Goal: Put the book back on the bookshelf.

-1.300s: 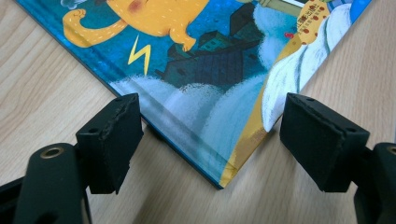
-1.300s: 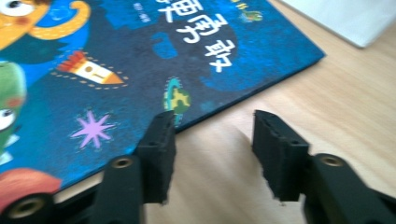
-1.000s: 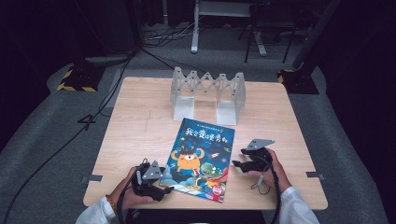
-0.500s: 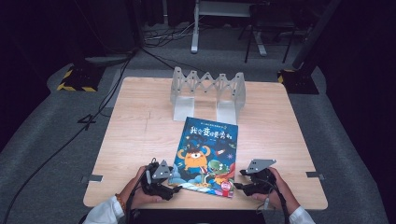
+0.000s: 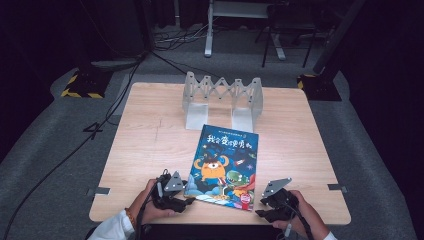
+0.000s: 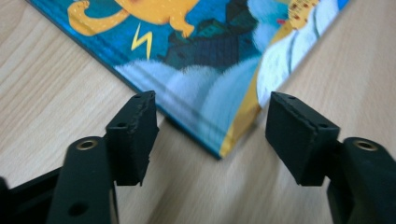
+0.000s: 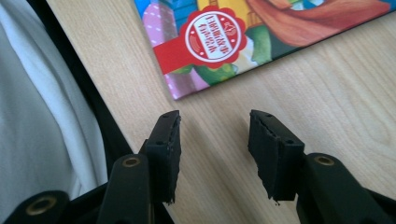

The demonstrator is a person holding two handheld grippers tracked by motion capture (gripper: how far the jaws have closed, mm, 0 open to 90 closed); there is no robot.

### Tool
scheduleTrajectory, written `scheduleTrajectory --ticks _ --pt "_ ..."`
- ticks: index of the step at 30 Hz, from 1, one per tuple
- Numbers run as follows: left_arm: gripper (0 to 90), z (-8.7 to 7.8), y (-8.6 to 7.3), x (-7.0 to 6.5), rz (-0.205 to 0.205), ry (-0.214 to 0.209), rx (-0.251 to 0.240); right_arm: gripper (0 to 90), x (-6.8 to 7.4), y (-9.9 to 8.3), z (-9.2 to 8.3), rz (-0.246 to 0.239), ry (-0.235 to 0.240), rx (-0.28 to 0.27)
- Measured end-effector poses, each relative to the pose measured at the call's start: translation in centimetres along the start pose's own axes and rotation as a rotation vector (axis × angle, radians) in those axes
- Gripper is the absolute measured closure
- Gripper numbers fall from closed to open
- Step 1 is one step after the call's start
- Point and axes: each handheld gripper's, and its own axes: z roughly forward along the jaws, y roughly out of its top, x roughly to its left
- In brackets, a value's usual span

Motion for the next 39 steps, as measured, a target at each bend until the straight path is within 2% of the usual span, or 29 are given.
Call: scheduleTrajectory --ticks 2,3,6,8,10,11,14,16,18,21,23,27,28,30,31,32,33,39 --pt "40.0 -0.2 -0.2 0.2 0.001 -0.012 -0.006 56.4 0.1 0.1 0.0 -0.007 0.01 0.003" --pt "42.6 -0.2 -0.1 0.3 0.006 -0.035 -0.007 57.0 0.2 0.2 0.0 -0.006 0.013 0.01" --pt "46.2 -0.1 0.1 0.2 0.005 -0.058 -0.009 59.1 0.8 0.8 0.1 -0.033 -0.016 0.071" --pt "49.4 0.0 0.1 0.0 0.007 -0.087 -0.016 59.8 1.1 1.2 0.2 -0.045 -0.008 0.088" --pt "49.5 0.1 0.2 -0.2 0.006 -0.083 -0.012 59.9 1.1 1.4 0.3 -0.053 -0.011 0.095" --pt "49.4 0.1 0.2 -0.3 0.011 -0.074 -0.007 61.1 1.1 1.6 0.3 -0.057 -0.034 0.111" --pt "49.4 0.1 0.2 -0.5 0.021 -0.074 -0.013 60.9 0.8 1.5 0.3 -0.043 -0.047 0.103" --pt "49.4 0.2 0.3 -0.7 0.01 -0.085 -0.012 60.7 0.7 1.4 0.2 -0.041 -0.048 0.109" --pt "49.5 0.3 0.3 -0.9 0.022 -0.108 -0.017 61.0 0.8 1.2 0.1 -0.045 -0.053 0.127" --pt "49.5 0.3 0.4 -1.0 0.02 -0.103 -0.012 61.7 0.9 1.1 -0.1 -0.055 -0.048 0.15" --pt "49.6 0.3 0.4 -0.9 0.023 -0.107 -0.016 65.5 0.7 1.0 -0.3 -0.055 -0.048 0.167" --pt "49.7 0.4 0.4 -0.8 0.004 -0.135 -0.028 67.2 0.7 1.2 -0.2 -0.056 -0.045 0.183" --pt "52.8 0.5 0.5 -1.0 0.013 -0.144 -0.03 68.4 0.7 1.3 -0.2 -0.065 -0.041 0.202" --pt "52.9 0.6 0.5 -1.2 0.019 -0.148 -0.03 68.6 0.7 1.3 -0.3 -0.067 -0.044 0.215" --pt "53.5 0.6 0.5 -1.3 0.028 -0.157 -0.029 73.4 0.5 1.2 -0.4 -0.058 -0.043 0.228" --pt "54.1 0.6 0.5 -1.3 0.028 -0.157 -0.029 73.4 0.5 1.2 -0.4 -0.058 -0.043 0.228" --pt "54.5 0.7 0.6 -1.5 0.029 -0.175 -0.029 75.3 0.1 1.0 -0.6 -0.052 -0.038 0.234" --pt "54.7 0.9 0.8 -1.7 0.034 -0.189 -0.027 76.2 0.0 0.7 -0.7 -0.047 -0.044 0.247"
